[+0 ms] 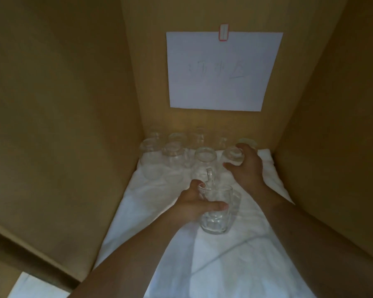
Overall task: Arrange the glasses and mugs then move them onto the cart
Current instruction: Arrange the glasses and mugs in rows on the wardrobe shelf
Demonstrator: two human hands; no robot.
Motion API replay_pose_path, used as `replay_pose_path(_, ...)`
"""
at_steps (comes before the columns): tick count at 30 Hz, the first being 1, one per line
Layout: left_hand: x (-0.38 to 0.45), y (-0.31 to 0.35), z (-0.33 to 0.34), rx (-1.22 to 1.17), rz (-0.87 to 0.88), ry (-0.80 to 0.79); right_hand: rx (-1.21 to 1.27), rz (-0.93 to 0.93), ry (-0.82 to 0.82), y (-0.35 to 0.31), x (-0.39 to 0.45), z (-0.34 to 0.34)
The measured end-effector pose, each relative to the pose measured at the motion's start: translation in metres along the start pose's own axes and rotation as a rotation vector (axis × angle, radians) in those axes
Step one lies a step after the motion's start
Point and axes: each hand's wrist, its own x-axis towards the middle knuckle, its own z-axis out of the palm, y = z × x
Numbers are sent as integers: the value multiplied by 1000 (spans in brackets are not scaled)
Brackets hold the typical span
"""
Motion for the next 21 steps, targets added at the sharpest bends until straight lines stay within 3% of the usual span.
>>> replay_pose_path(7,9,-2,3,-34,-10,-18,-197,-45,-165,10,5,-7)
replay_pose_path(11,4,5,9,1,17,-26,93,161,80,22,-35,-6)
replay_pose_path(15,-2,13,19,123,58,-2,236,403,95,33,-83,-8)
replay_pose_path(21,-9,23,31,152,10,158,445,427,37,29,-115,-24)
